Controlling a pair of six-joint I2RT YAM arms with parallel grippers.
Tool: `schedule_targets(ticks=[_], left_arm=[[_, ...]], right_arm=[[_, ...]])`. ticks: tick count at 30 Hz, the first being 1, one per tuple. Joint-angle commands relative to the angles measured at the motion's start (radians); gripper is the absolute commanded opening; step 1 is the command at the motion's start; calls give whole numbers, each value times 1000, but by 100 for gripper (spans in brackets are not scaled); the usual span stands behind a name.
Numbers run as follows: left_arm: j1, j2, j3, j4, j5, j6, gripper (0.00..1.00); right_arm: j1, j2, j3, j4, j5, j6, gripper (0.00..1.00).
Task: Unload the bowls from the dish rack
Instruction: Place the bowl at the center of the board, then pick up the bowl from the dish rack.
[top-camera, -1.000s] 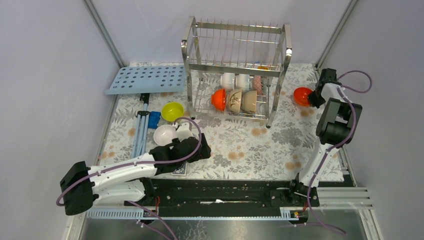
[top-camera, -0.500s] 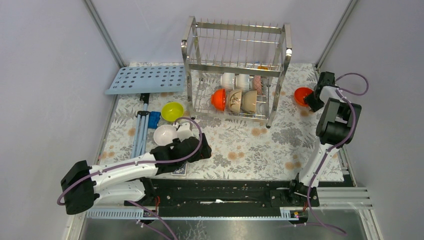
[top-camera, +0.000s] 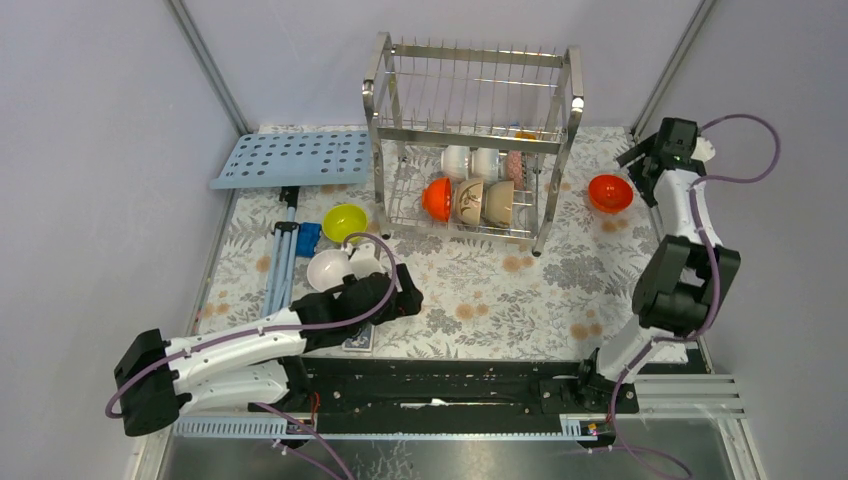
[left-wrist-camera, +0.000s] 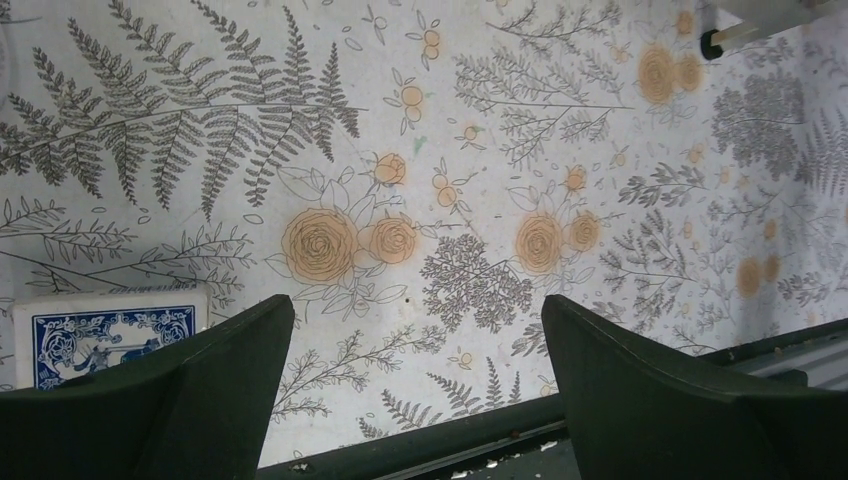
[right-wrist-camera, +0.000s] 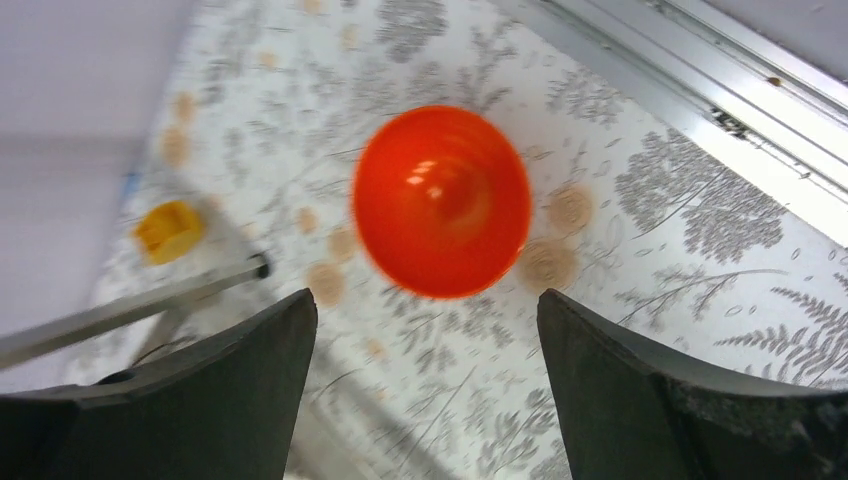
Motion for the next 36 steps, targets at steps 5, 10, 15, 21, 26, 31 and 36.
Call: schedule_targets(ticks=[5, 10, 15, 21, 26, 31, 36], left_arm=[[4, -39, 67, 94, -18, 126, 99], [5, -99, 59, 178, -1, 187, 99], [6, -143, 77, 170, -21, 284, 99], [7, -113, 151, 96, -54, 406, 99], [9, -112, 162, 41, -120, 443, 99], [20, -114, 140, 40, -143, 412, 99], [22, -82, 136, 56, -148, 402, 99]], right_arm=[[137, -424, -174, 31, 79, 121, 87], [162, -792, -500, 53, 36, 140, 87], [305, -1134, -692, 46, -54, 82, 85], [437, -1306, -799, 144, -542, -72, 81], [524, -1320, -808, 64, -634, -187, 82], [577, -1274, -808, 131, -586, -193, 83], [800, -1122, -793, 225, -392, -203, 82]])
